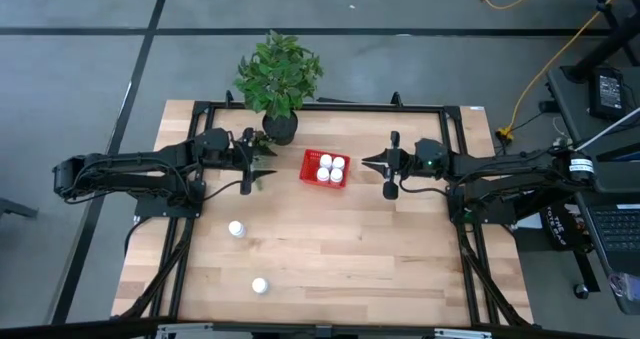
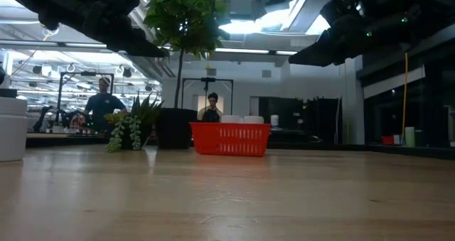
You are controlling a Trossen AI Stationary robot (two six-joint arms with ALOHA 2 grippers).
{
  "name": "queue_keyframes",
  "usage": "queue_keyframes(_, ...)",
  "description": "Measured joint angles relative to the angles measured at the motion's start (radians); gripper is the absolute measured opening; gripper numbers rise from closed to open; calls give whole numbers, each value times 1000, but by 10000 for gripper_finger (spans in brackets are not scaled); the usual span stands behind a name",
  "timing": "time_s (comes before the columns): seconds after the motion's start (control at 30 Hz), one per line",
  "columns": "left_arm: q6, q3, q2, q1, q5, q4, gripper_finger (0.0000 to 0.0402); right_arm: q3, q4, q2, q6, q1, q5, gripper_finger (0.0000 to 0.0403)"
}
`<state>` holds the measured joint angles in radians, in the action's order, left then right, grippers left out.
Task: Pick and place pill bottles into a basket
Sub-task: Put the white medicine bottle into the red bin
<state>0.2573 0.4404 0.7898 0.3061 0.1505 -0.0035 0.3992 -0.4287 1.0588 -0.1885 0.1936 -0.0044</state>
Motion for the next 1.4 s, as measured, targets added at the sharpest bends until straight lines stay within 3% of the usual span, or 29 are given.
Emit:
queue_keyframes(0.17, -40, 0, 0, 0, 0, 0, 246, 0, -1, 0, -1, 0, 0, 42)
queue_keyframes(0.37, -50, 1, -1, 0, 0, -2, 247, 0, -2, 0, 4, 0, 0, 42)
queue_keyframes(0.57, -91, 105, -7, -56, -26, -214, 249, 0, -33, 1, 3, 0, 0, 42)
queue_keyframes(0.77, -200, 222, -7, -230, -196, -478, 248, 0, -38, 1, 4, 0, 0, 42)
queue_keyframes(0.9, -351, 268, -7, -380, -273, -620, 248, 0, -38, 1, 6, 0, 0, 42)
queue_keyframes(1.13, -641, 269, 10, -694, -417, -680, 247, 0, -40, 1, 60, 0, 0, 42)
queue_keyframes(1.4, -860, 271, 150, -978, -565, -679, 239, 0, -60, 1, 124, -1, 0, 42)
